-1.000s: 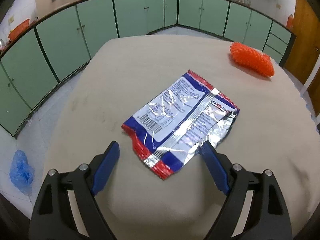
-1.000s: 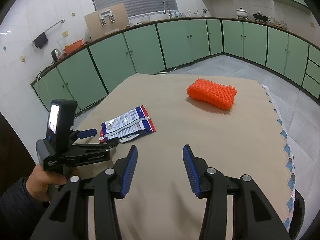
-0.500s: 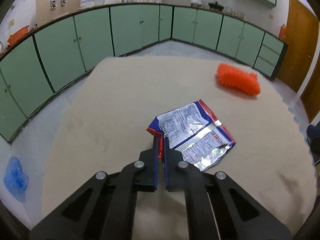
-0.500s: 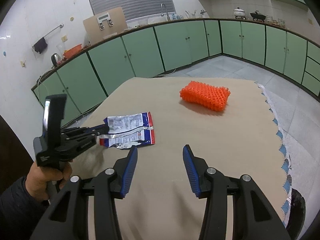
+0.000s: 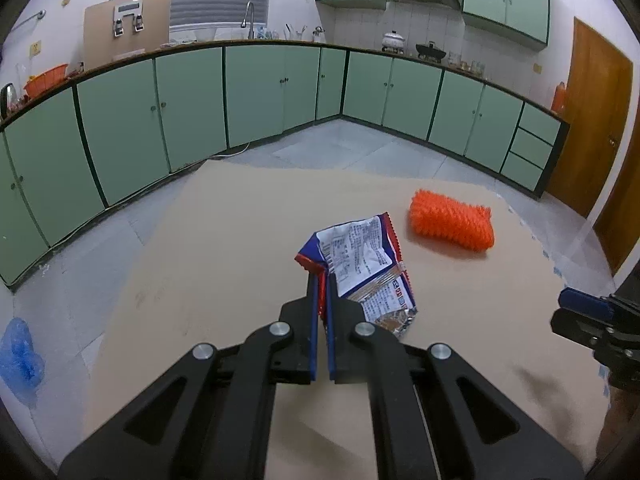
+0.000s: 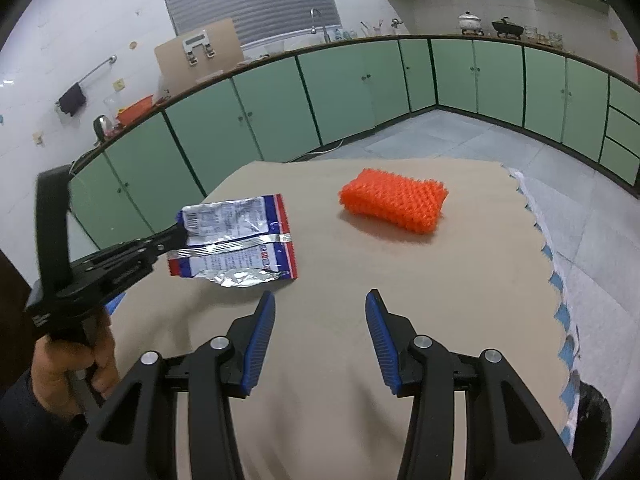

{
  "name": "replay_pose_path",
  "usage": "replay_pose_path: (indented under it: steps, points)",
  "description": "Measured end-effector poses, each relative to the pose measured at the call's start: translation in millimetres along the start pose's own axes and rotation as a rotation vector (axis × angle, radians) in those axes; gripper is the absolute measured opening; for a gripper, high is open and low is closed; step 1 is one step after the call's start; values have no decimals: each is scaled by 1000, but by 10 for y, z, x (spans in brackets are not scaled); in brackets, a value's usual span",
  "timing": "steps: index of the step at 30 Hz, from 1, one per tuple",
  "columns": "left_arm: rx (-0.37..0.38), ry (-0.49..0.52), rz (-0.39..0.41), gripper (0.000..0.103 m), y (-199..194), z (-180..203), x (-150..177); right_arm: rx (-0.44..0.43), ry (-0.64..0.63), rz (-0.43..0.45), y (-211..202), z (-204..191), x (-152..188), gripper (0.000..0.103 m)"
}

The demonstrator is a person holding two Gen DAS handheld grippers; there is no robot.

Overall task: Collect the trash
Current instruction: 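Close the right tool on the orange foam net while the left tool holds the wrapper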

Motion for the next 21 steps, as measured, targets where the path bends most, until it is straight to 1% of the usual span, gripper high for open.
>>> replay_pose_path:
  steps: [9, 12, 18, 21]
  points:
    - [-9, -19, 45, 2, 145, -32, -300, 83, 10, -4, 491, 270, -416, 46]
    - [-13, -16, 61, 2, 209, -34, -386, 113, -15, -12, 668, 308, -532, 46]
    - [-25, -26, 76, 2, 382, -80, -571, 139, -73, -38, 948, 269, -638, 46]
    - [-24, -33, 75, 2, 443, -100, -612, 148, -98, -49, 1068, 249, -671, 46]
Point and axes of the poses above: each gripper's, at about its wrist camera, not at the fingertips, and y roughly the way its jaws point, z to its right, x to its underside, the point moved 3 cm from there along y, roughly the way its jaws point, and after that the axes turned 13 degrees about y, right-handed, at the moved point
